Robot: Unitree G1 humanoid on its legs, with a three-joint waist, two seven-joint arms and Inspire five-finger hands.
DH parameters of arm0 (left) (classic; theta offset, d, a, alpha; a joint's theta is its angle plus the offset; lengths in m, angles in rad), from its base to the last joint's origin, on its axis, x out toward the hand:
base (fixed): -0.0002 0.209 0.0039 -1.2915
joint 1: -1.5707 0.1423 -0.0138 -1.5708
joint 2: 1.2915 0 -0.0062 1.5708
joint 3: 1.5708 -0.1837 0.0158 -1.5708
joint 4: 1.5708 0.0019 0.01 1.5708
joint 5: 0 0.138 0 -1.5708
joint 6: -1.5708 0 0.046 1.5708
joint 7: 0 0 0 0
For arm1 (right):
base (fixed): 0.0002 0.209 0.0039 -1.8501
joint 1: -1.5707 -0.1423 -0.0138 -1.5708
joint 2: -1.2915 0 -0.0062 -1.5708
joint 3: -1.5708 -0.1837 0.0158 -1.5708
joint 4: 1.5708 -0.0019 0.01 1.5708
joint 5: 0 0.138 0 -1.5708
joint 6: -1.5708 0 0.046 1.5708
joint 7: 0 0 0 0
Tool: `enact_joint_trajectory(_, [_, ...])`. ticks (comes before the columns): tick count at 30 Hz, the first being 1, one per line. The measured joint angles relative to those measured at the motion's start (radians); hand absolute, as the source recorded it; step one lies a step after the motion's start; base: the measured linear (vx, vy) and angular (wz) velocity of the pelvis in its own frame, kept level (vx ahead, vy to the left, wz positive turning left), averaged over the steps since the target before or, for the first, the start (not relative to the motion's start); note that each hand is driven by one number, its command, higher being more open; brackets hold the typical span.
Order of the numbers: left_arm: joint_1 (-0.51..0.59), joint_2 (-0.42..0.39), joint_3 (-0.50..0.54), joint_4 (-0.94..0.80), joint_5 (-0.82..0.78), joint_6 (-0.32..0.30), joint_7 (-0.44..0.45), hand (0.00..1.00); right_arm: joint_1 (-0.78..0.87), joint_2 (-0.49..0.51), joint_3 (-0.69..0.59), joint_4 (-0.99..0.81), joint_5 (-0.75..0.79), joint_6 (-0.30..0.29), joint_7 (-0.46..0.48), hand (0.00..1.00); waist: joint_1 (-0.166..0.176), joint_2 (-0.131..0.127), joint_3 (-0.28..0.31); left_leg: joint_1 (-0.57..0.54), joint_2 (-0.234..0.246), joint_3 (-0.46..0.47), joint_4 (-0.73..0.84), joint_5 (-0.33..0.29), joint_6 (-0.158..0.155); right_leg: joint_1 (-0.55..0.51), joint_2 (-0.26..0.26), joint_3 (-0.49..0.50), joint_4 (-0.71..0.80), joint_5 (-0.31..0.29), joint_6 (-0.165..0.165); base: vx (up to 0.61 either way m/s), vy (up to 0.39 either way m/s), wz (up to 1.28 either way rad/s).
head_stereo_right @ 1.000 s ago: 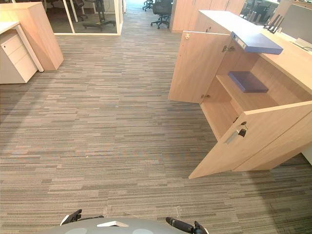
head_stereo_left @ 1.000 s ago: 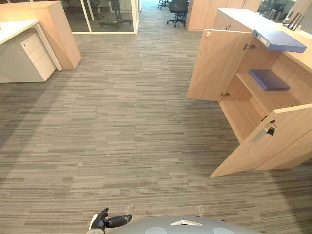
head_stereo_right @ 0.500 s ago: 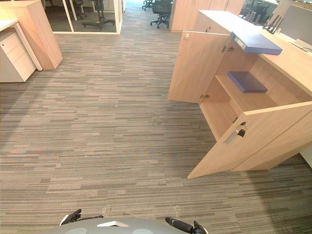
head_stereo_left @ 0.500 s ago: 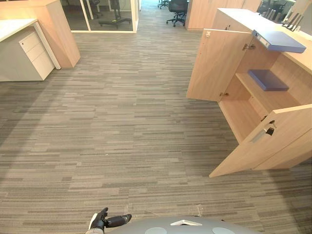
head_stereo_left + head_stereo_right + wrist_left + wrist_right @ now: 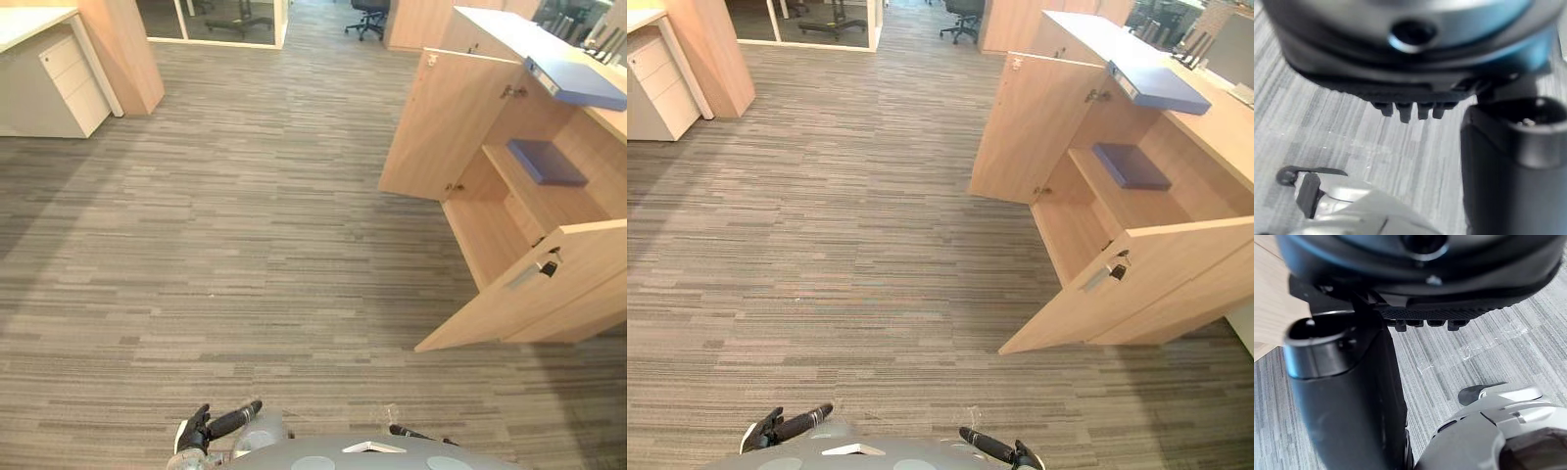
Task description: Walk over to the cabinet, pick up the folder, carry it to the office cabinet, place the folder inside the office cabinet, then close the office cabinet door
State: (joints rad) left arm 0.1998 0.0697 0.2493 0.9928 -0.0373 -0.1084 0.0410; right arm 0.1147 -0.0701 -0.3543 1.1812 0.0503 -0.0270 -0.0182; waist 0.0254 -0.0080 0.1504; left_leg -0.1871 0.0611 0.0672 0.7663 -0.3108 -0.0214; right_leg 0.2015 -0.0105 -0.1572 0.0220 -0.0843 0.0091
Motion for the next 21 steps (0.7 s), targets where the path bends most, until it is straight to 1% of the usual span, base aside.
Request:
enact_joint_trajectory(1, [0.001, -0.003, 0.003, -0.003, -0.004, -0.003, 0.0, 1.0, -0.001, -0.001, 0.0, 0.0, -0.003, 0.001, 0.0, 1.0, 0.001, 0.001, 0.0, -0.015, 0.007, -0.004, -0.003, -0.005, -0.005, 0.006, -0.011, 0.004, 0.004, -0.007, 0.003, 0.08, 0.144, -0.1])
enact_joint_trajectory(2, [0.001, -0.005, 0.002, -0.009, -0.004, -0.008, 0.0, 1.0, -0.005, -0.003, 0.0, 0.0, -0.004, 0.001, 0.001, 1.0, 0.003, 0.002, 0.0, -0.031, 0.012, -0.019, -0.066, 0.002, -0.016, 0.01, -0.039, 0.015, 0.013, -0.019, 0.021, 0.13, 0.218, -0.27])
enact_joint_trajectory(3, [0.001, -0.01, 0.001, -0.012, -0.004, -0.01, 0.001, 1.0, -0.012, -0.007, 0.0, -0.001, -0.004, 0.0, 0.004, 1.0, 0.002, 0.003, -0.002, -0.034, 0.02, -0.046, -0.171, 0.018, -0.033, 0.01, -0.067, 0.03, 0.014, -0.029, 0.037, 0.16, 0.256, -0.32])
enact_joint_trajectory(4, [0.001, -0.014, 0.001, -0.012, -0.004, -0.01, 0.002, 1.0, -0.011, -0.011, 0.001, -0.006, -0.004, 0.0, 0.006, 1.0, 0.0, 0.009, -0.001, -0.033, 0.023, -0.068, -0.222, 0.028, -0.034, 0.01, -0.081, 0.037, 0.013, -0.034, 0.046, 0.19, 0.341, -0.4])
enact_joint_trajectory(5, [0.001, -0.022, 0.0, -0.01, -0.004, -0.006, 0.002, 1.0, -0.006, -0.019, 0.0, -0.016, -0.004, 0.0, 0.005, 1.0, -0.002, 0.032, -0.004, -0.027, 0.04, -0.093, -0.317, 0.07, -0.064, 0.011, -0.1, 0.054, 0.002, -0.044, 0.069, 0.18, 0.315, -0.29])
enact_joint_trajectory(6, [0.0, -0.021, 0.0, -0.007, -0.004, -0.003, 0.004, 1.0, -0.003, -0.019, -0.001, -0.018, -0.002, 0.001, 0.002, 1.0, -0.004, 0.037, -0.006, -0.018, 0.039, -0.059, -0.335, 0.129, -0.068, 0.02, -0.116, 0.061, -0.013, -0.043, 0.081, 0.3, 0.387, -0.36])
enact_joint_trajectory(7, [0.003, -0.021, -0.001, 0.005, -0.003, -0.001, 0.006, 1.0, -0.004, -0.026, -0.006, -0.016, -0.003, 0.008, 0.002, 1.0, 0.0, 0.055, -0.01, -0.009, 0.021, -0.011, -0.362, 0.16, -0.054, 0.026, -0.139, 0.058, -0.001, -0.033, 0.099, 0.4, 0.347, -0.27])
enact_joint_trajectory(8, [-0.001, -0.014, -0.005, 0.013, -0.002, -0.001, 0.009, 1.0, -0.007, -0.02, -0.014, -0.015, -0.003, 0.012, 0.002, 1.0, -0.002, 0.044, -0.011, 0.009, -0.006, 0.008, -0.376, 0.146, -0.036, 0.022, -0.156, 0.059, 0.049, -0.039, 0.087, 0.34, 0.26, -0.3])
enact_joint_trajectory(9, [-0.001, -0.013, -0.005, 0.018, -0.003, -0.001, 0.011, 1.0, -0.006, -0.014, -0.019, -0.012, -0.006, 0.013, 0.001, 1.0, -0.002, 0.043, -0.012, 0.022, -0.019, 0.02, -0.383, 0.14, -0.025, 0.025, -0.164, 0.055, 0.053, -0.043, 0.082, 0.37, 0.221, -0.31])
enact_joint_trajectory(10, [0.005, -0.014, -0.003, 0.019, -0.004, 0.002, 0.015, 1.0, -0.006, -0.012, -0.029, 0.002, -0.004, 0.015, 0.002, 1.0, 0.001, 0.038, -0.021, 0.037, -0.037, 0.044, -0.388, 0.122, -0.005, 0.028, -0.178, 0.055, 0.052, -0.036, 0.087, 0.29, 0.178, -0.35])
enact_joint_trajectory(11, [0.008, -0.013, -0.002, 0.021, -0.003, 0.005, 0.016, 1.0, -0.005, -0.009, -0.039, 0.007, -0.005, 0.02, 0.002, 1.0, 0.0, 0.026, -0.043, 0.048, -0.055, 0.061, -0.389, 0.113, 0.008, 0.028, -0.198, 0.058, 0.041, -0.018, 0.105, 0.35, 0.215, -0.42])
enact_joint_trajectory(12, [0.014, -0.012, 0.001, 0.027, -0.003, 0.007, 0.016, 1.0, -0.003, -0.009, -0.048, 0.013, -0.007, 0.02, 0.004, 1.0, 0.001, 0.022, -0.054, 0.067, -0.071, 0.077, -0.399, 0.113, 0.025, 0.029, -0.217, 0.069, 0.04, -0.013, 0.11, 0.3, 0.186, -0.37])
enact_joint_trajectory(13, [0.016, -0.011, 0.001, 0.031, -0.003, 0.008, 0.017, 1.0, -0.001, -0.01, -0.052, 0.022, -0.007, 0.02, 0.005, 1.0, 0.002, 0.021, -0.064, 0.082, -0.083, 0.091, -0.408, 0.111, 0.033, 0.028, -0.232, 0.081, 0.047, -0.012, 0.111, 0.29, 0.165, -0.53])
enact_joint_trajectory(14, [0.022, -0.016, 0.001, 0.042, -0.003, 0.01, 0.017, 1.0, 0.0, -0.015, -0.07, 0.03, -0.007, 0.021, 0.008, 1.0, 0.004, 0.028, -0.074, 0.128, -0.107, 0.101, -0.44, 0.114, 0.044, 0.02, -0.259, 0.11, 0.089, -0.012, 0.111, 0.33, 0.185, -0.71])
enact_joint_trajectory(15, [0.04, -0.028, 0.002, 0.048, 0.0, 0.014, 0.017, 1.0, 0.0, -0.027, -0.088, 0.03, -0.005, 0.019, 0.013, 1.0, 0.006, 0.041, -0.087, 0.186, -0.129, 0.102, -0.491, 0.123, 0.059, -0.027, -0.283, 0.142, 0.204, -0.017, 0.114, 0.25, 0.144, -0.74])
enact_joint_trajectory(16, [0.048, -0.035, 0.001, 0.048, 0.001, 0.018, 0.017, 1.0, 0.0, -0.034, -0.105, 0.03, -0.004, 0.018, 0.017, 1.0, 0.004, 0.048, -0.1, 0.211, -0.141, 0.094, -0.519, 0.127, 0.064, -0.065, -0.29, 0.154, 0.287, -0.02, 0.113, 0.24, 0.149, -0.7])
enact_joint_trajectory(17, [0.061, -0.04, -0.003, 0.048, 0.005, 0.019, 0.014, 1.0, -0.008, -0.033, -0.148, 0.016, -0.003, 0.017, 0.022, 1.0, -0.002, 0.059, -0.115, 0.257, -0.171, 0.09, -0.57, 0.131, 0.071, -0.176, -0.322, 0.166, 0.519, -0.026, 0.099, 0.22, 0.141, -0.41])
enact_joint_trajectory(18, [0.057, -0.03, -0.007, 0.049, 0.009, 0.019, 0.009, 1.0, -0.012, -0.017, -0.189, -0.01, 0.007, 0.011, 0.025, 1.0, -0.014, 0.044, -0.11, 0.307, -0.209, 0.093, -0.61, 0.125, 0.083, -0.292, -0.374, 0.157, 0.78, -0.008, 0.017, 0.21, 0.132, -0.19])
enact_joint_trajectory(19, [0.055, -0.023, -0.006, 0.053, 0.009, 0.019, 0.008, 1.0, -0.016, -0.004, -0.199, -0.027, 0.012, 0.005, 0.024, 1.0, -0.027, 0.035, -0.104, 0.342, -0.23, 0.092, -0.629, 0.118, 0.096, -0.355, -0.402, 0.131, 0.935, -0.016, -0.022, 0.21, 0.094, 0.11])
enact_joint_trajectory(20, [0.055, -0.02, -0.006, 0.062, 0.009, 0.023, 0.007, 1.0, -0.025, -0.004, -0.2, -0.031, 0.015, -0.002, 0.023, 1.0, -0.032, 0.034, -0.102, 0.38, -0.236, 0.088, -0.645, 0.116, 0.099, -0.383, -0.409, 0.085, 1.019, -0.032, -0.035, 0.23, 0.06, 0.15])
enact_joint_trajectory(21, [0.051, -0.024, -0.008, 0.068, 0.009, 0.024, 0.002, 1.0, -0.033, -0.009, -0.2, -0.035, 0.015, 0.001, 0.022, 1.0, -0.031, 0.043, -0.094, 0.428, -0.228, 0.088, -0.668, 0.116, 0.099, -0.397, -0.404, -0.006, 1.048, -0.079, -0.036, 0.22, 0.043, 0.1])
